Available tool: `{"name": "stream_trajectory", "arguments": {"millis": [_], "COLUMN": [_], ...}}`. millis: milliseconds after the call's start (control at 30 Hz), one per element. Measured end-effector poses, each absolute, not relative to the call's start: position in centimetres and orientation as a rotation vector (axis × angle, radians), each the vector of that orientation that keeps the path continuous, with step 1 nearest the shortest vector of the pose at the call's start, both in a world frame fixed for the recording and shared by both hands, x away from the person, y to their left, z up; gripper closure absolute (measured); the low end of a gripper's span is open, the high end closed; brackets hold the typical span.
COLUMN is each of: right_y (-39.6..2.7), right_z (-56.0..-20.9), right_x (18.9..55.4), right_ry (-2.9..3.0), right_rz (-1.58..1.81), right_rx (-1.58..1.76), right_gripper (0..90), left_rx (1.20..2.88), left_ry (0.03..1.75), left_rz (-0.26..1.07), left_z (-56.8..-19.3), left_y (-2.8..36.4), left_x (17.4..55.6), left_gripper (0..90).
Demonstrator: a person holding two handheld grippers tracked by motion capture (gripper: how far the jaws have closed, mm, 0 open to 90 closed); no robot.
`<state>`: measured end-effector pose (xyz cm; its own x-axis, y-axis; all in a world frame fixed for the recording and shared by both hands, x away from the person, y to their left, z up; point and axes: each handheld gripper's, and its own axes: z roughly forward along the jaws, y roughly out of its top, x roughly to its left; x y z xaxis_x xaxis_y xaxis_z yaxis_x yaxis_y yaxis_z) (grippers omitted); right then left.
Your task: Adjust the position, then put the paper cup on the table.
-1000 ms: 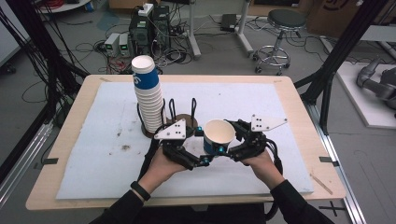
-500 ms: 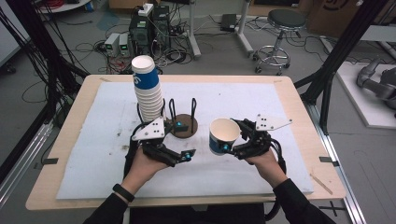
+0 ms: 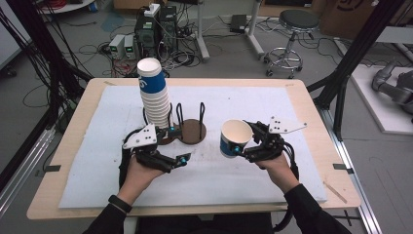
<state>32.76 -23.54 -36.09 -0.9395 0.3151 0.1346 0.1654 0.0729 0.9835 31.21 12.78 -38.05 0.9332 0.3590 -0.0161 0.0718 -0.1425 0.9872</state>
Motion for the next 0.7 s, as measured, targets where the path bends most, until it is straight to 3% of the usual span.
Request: {"name": "stream_trajectory", "arguments": {"millis": [700], "right_y": [-23.79], "right_z": [-35.60], "right_x": [32.37], "right_ry": [2.200], "right_rz": [1.985], "right_rx": [0.486], "right_gripper": [20.3], "left_rx": [1.709], "left_ry": [0.327], "left_rz": [0.286], "left_z": [-38.54], "left_y": [12.82], "left_x": [31.23], "left_gripper": [14.2]}}
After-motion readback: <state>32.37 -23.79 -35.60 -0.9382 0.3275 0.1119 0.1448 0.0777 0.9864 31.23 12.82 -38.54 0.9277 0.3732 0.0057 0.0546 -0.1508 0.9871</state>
